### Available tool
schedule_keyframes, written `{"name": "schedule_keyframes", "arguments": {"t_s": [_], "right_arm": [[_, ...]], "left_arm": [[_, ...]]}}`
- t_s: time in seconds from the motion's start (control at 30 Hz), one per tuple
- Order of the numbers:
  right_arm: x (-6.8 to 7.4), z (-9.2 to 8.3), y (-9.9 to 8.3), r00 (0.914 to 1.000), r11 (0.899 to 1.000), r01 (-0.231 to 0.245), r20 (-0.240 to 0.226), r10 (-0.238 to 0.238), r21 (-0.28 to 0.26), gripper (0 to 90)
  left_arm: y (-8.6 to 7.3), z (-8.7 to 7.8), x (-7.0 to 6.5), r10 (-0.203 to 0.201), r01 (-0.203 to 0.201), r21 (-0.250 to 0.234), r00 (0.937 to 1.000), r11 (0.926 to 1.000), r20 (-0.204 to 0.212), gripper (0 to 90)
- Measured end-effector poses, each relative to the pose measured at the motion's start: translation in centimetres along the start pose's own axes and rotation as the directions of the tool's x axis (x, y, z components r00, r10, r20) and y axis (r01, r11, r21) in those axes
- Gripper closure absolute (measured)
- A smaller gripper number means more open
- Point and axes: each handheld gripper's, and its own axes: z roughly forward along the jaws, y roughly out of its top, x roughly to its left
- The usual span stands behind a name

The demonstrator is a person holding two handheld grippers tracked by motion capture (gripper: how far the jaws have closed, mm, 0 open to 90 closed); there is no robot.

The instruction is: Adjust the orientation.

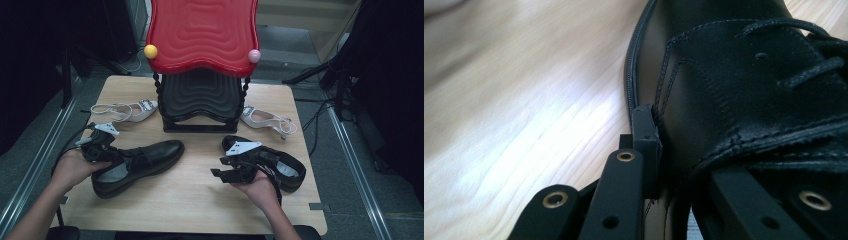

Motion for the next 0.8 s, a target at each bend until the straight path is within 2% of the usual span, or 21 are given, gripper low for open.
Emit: {"name": "schedule_keyframes", "arguments": {"t_s": [0.03, 0.1, 0.13, 0.2, 0.27, 0.4, 0.57, 0.63, 0.67, 0.8], "right_arm": [[0.0, 0.0, 0.0, 1.0, 1.0, 0.0, 0.0, 0.0, 0.0, 46.5], [0.0, -0.1, 0.0, 1.0, 1.0, 0.002, 0.004, -0.002, -0.006, 46.5], [0.0, -0.1, 0.0, 1.0, 1.0, 0.002, 0.004, -0.002, -0.006, 46.5], [0.0, -0.3, 0.0, 1.0, 1.0, -0.002, 0.006, 0.002, -0.006, 46.6], [-0.1, -0.4, -0.1, 0.9999, 1.0, -0.005, 0.01, 0.005, -0.011, 46.8], [-0.2, -0.7, -0.2, 0.9998, 1.0, -0.009, 0.017, 0.01, -0.014, 46.9], [-0.3, -0.9, -0.4, 0.9996, 1.0, -0.015, 0.023, 0.015, -0.016, 47.0], [-0.2, -1.0, -0.6, 0.9994, 1.0, -0.022, 0.026, 0.022, -0.015, 47.1], [-0.2, -1.0, -0.6, 0.9994, 1.0, -0.022, 0.026, 0.022, -0.015, 47.1], [-0.1, -1.0, -0.8, 0.9993, 1.0, -0.021, 0.032, 0.021, -0.008, 47.4]], "left_arm": [[0.0, 0.0, 0.0, 0.0, 0.0, 0.0, 1.0, 1.0, 0.0, 85.5], [1.3, 0.4, -1.3, 0.017, -0.017, 0.001, 0.9998, 0.9999, 0.01, 85.6], [1.3, 0.4, -1.3, 0.017, -0.017, 0.001, 0.9998, 0.9999, 0.01, 85.7], [2.2, 0.7, -2.2, 0.026, -0.026, -0.006, 0.9996, 0.9996, 0.012, 85.6], [3.4, 1.3, -3.3, 0.025, -0.024, -0.013, 0.9995, 0.9996, 0.021, 85.5], [4.7, 2.3, -4.5, 0.027, -0.027, -0.017, 0.9995, 0.9995, 0.018, 85.5], [5.6, 3.5, -5.2, 0.008, -0.008, -0.007, 0.9997, 0.9999, 0.024, 85.5], [6.2, 4.3, -5.8, 0.003, -0.003, 0.001, 1.0, 1.0, -0.001, 85.5], [6.2, 4.3, -5.8, 0.003, -0.003, 0.001, 1.0, 1.0, -0.001, 85.5], [6.5, 5.2, -6.5, -0.026, 0.026, -0.022, 0.9996, 0.9994, -0.006, 85.3]]}}
